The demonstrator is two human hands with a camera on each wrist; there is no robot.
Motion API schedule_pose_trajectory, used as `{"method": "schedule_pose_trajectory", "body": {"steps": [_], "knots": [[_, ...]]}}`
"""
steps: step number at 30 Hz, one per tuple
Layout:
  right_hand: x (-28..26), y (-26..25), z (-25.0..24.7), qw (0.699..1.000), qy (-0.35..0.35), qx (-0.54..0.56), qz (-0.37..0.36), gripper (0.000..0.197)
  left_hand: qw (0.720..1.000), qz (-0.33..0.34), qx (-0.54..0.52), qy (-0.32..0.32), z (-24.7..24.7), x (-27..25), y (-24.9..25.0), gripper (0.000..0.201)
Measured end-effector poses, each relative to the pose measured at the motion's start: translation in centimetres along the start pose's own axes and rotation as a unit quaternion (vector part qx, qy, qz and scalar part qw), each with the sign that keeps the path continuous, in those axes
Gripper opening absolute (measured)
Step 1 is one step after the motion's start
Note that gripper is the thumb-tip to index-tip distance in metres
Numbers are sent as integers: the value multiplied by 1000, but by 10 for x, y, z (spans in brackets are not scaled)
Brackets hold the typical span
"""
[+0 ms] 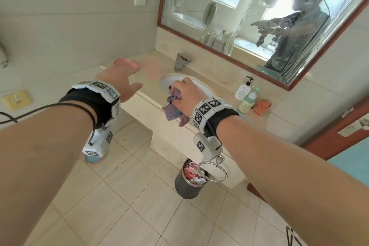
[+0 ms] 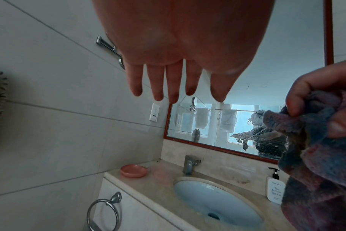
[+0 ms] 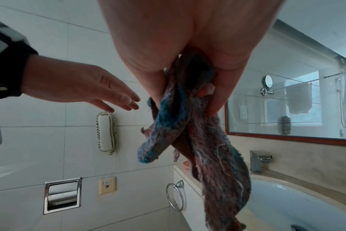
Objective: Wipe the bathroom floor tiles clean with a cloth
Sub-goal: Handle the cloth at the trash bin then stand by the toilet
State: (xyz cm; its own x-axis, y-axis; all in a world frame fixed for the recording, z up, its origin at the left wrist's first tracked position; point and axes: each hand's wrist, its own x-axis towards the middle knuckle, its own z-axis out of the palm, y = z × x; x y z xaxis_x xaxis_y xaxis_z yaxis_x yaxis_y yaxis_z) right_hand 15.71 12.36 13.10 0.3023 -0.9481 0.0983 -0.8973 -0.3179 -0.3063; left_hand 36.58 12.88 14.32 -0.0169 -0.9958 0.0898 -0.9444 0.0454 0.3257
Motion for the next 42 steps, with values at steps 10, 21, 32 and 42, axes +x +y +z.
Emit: {"method": "schedule_pose_trajectory", "body": {"steps": [10,21,32,42], "knots": [[56,47,8,997,-20,44,-53,20,995,-102,14,-1,28,39,15,57],[98,71,85,971,-139,37,-189,22,949,-315,24,23,68,-6,0,57],[25,-29,175,924,-221,39,-309,22,845,-534,23,23,70,-224,-46,55],[-126,-148,200,856,-257,71,-443,14,763,-643,36,57,67,-427,-27,49]]}}
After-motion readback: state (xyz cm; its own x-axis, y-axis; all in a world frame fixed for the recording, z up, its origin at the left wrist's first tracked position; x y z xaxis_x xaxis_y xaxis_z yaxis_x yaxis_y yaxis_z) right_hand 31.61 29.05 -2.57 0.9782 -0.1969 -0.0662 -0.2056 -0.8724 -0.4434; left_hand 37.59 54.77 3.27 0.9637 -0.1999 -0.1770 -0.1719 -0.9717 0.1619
